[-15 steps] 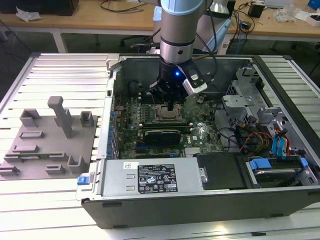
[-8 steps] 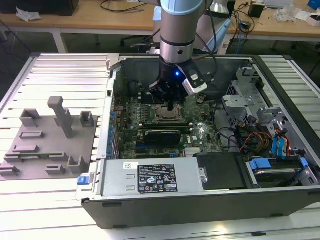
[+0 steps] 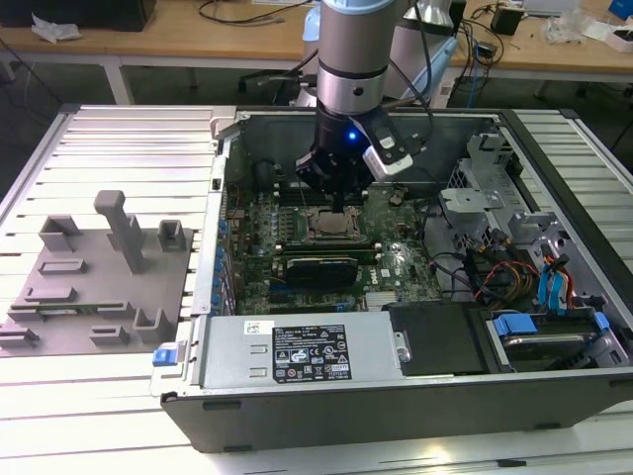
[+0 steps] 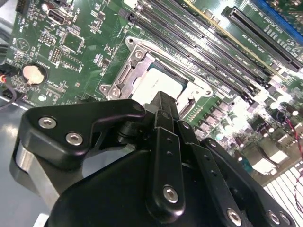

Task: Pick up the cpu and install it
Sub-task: 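Install the first cpu locking lever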

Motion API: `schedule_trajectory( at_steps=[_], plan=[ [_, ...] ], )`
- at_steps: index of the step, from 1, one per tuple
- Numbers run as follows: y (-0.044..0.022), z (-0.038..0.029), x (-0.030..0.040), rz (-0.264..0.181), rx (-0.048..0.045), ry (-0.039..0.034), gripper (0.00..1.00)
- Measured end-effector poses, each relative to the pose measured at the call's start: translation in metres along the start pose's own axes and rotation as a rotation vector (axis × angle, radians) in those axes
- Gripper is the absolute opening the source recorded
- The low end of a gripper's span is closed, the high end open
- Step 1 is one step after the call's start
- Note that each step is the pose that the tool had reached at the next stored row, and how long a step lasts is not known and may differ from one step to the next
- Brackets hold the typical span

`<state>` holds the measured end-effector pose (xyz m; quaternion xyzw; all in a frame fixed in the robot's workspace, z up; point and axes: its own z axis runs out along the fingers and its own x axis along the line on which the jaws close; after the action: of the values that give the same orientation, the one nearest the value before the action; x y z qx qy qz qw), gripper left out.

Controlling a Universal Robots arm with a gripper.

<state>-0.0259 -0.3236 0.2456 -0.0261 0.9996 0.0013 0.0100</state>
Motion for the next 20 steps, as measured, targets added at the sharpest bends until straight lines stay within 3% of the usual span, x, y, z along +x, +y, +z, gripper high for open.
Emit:
schedule_trajectory(
  at_steps=[4,7,14,20],
  plan=[
    [0.0,-0.0098,-0.0002,0.0,-0.0001,0.0,0.11],
    [0.0001,-0.021,-0.0004,0.0,-0.0001,0.0,0.11],
    [0.0001,-0.0216,0.0,0.0,0.0,0.0,0.11],
    [0.0004,-0.0218,0.0072,0.0,-0.0001,0.0,0.11]
  ],
)
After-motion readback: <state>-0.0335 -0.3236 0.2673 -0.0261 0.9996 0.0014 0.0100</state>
